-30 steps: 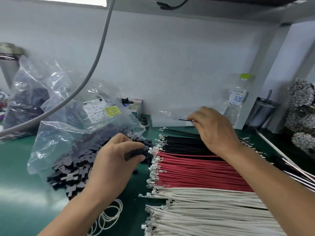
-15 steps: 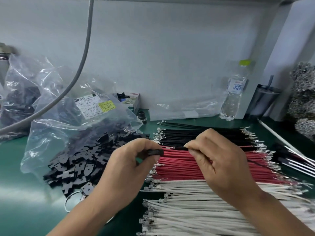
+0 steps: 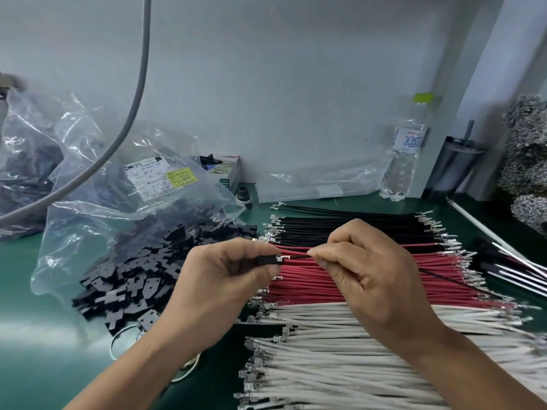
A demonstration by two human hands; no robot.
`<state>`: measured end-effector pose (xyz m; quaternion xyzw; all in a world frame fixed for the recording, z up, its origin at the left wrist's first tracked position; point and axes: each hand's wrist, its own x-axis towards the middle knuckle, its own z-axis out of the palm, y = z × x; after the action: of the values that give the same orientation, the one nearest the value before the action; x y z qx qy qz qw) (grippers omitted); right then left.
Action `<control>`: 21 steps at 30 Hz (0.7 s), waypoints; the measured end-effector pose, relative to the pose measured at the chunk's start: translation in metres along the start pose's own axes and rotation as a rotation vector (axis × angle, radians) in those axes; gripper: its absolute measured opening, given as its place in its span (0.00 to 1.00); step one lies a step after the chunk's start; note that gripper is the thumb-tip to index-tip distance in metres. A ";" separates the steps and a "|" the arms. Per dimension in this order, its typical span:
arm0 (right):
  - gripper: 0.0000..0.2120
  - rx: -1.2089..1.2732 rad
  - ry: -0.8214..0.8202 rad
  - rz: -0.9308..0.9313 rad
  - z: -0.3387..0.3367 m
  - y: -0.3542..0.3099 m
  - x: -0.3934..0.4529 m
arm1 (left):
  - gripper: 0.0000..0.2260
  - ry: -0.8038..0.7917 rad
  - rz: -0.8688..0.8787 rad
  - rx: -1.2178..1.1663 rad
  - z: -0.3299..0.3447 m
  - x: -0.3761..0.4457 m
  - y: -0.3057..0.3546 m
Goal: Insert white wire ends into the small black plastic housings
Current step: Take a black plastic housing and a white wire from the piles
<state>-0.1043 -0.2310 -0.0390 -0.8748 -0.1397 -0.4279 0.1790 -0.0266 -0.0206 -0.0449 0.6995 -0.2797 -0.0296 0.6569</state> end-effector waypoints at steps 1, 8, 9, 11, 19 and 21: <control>0.09 0.001 -0.005 -0.001 -0.001 0.000 0.000 | 0.11 -0.012 0.006 -0.009 0.000 0.000 0.000; 0.08 0.141 -0.097 0.078 -0.002 -0.001 0.001 | 0.09 -0.047 0.064 0.019 -0.001 0.001 -0.002; 0.08 0.150 -0.101 0.086 -0.001 -0.002 0.001 | 0.09 -0.044 0.086 0.068 -0.001 0.001 -0.002; 0.08 0.129 -0.111 0.070 0.001 -0.005 0.001 | 0.09 -0.043 0.125 0.200 -0.002 0.002 -0.002; 0.06 0.098 -0.138 0.046 0.004 -0.009 0.000 | 0.09 -0.061 0.078 0.122 -0.003 0.001 -0.004; 0.07 0.110 -0.152 0.056 0.005 -0.008 0.000 | 0.09 -0.056 0.082 0.147 -0.002 0.001 -0.004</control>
<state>-0.1047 -0.2216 -0.0404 -0.8972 -0.1518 -0.3469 0.2273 -0.0237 -0.0191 -0.0477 0.7327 -0.3280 -0.0017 0.5963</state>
